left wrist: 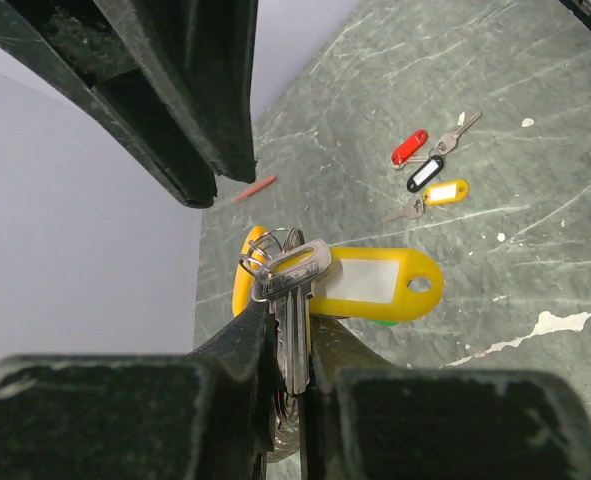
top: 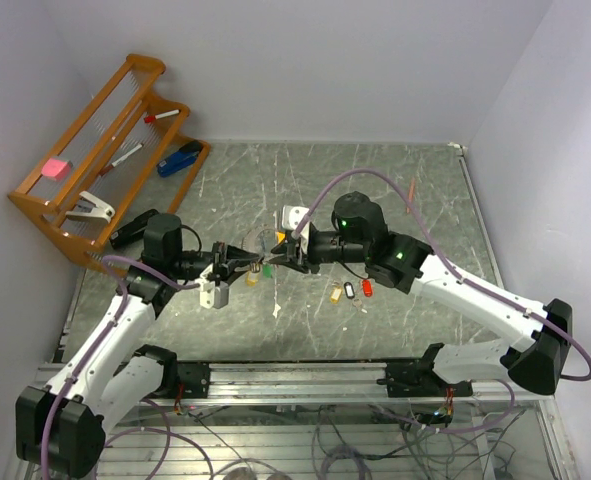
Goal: Put the keys on the keyring
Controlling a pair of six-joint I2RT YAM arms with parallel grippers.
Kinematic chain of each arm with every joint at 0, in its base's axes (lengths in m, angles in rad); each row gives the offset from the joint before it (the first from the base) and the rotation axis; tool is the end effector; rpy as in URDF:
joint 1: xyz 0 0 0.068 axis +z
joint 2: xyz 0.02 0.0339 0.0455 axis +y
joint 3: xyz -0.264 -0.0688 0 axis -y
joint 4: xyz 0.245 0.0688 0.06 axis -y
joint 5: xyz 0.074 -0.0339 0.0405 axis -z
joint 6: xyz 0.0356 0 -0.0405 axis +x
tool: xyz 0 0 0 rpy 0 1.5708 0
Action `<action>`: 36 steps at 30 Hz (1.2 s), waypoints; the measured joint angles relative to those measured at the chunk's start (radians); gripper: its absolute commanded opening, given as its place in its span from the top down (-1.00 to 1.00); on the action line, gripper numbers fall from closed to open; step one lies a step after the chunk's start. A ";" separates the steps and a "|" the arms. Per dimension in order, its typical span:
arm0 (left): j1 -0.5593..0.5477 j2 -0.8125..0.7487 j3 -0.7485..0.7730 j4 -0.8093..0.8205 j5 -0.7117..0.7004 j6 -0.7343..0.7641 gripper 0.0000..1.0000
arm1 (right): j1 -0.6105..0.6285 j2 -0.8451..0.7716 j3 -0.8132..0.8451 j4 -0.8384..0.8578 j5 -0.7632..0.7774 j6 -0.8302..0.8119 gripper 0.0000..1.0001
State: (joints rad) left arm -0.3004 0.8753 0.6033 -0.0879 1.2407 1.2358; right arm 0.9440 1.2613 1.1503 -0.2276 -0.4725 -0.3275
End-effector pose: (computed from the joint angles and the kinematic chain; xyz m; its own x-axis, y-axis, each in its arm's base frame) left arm 0.1648 -0.0863 0.2780 0.7787 0.0792 -0.6223 0.6273 -0.0828 0.7744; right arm 0.1566 0.2439 0.3623 0.1285 -0.3109 -0.9417 -0.9839 0.0788 -0.1603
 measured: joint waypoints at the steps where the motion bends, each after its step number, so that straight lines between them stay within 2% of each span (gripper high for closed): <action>1: 0.000 -0.001 0.000 -0.007 0.001 0.004 0.86 | 0.001 0.000 0.000 0.006 0.003 0.002 0.54; 6: 0.000 -0.018 -0.012 0.014 0.006 -0.018 0.86 | 0.008 0.000 0.000 0.024 0.017 0.021 0.49; 9: -0.002 -0.039 -0.062 0.114 0.013 -0.099 0.86 | 0.016 -0.001 -0.001 0.025 0.018 0.036 0.49; 11: -0.004 -0.048 -0.117 0.243 0.014 -0.203 0.86 | 0.021 -0.003 -0.001 0.020 0.019 0.043 0.50; 15: -0.014 -0.014 -0.239 0.657 -0.009 -0.534 0.86 | 0.027 -0.010 0.014 -0.029 0.025 0.052 0.52; 18: -0.018 0.059 -0.266 0.947 -0.045 -0.763 0.86 | 0.031 -0.010 0.044 -0.079 0.030 0.058 0.53; 23: -0.024 0.146 -0.272 1.285 -0.103 -0.999 0.86 | 0.040 -0.021 0.084 -0.147 0.033 0.062 0.57; 29: -0.053 0.162 -0.272 1.421 -0.139 -1.105 0.86 | 0.042 -0.037 0.090 -0.174 0.035 0.059 0.56; 36: -0.076 0.159 -0.272 1.432 -0.151 -1.139 0.86 | 0.042 -0.037 0.088 -0.155 0.037 0.045 0.61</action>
State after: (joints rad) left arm -0.3767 1.0340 0.3317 1.3445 1.0901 0.0967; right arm 0.9859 1.2247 1.2385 -0.3828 -0.4355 -0.2825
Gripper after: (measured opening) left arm 0.150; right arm 0.212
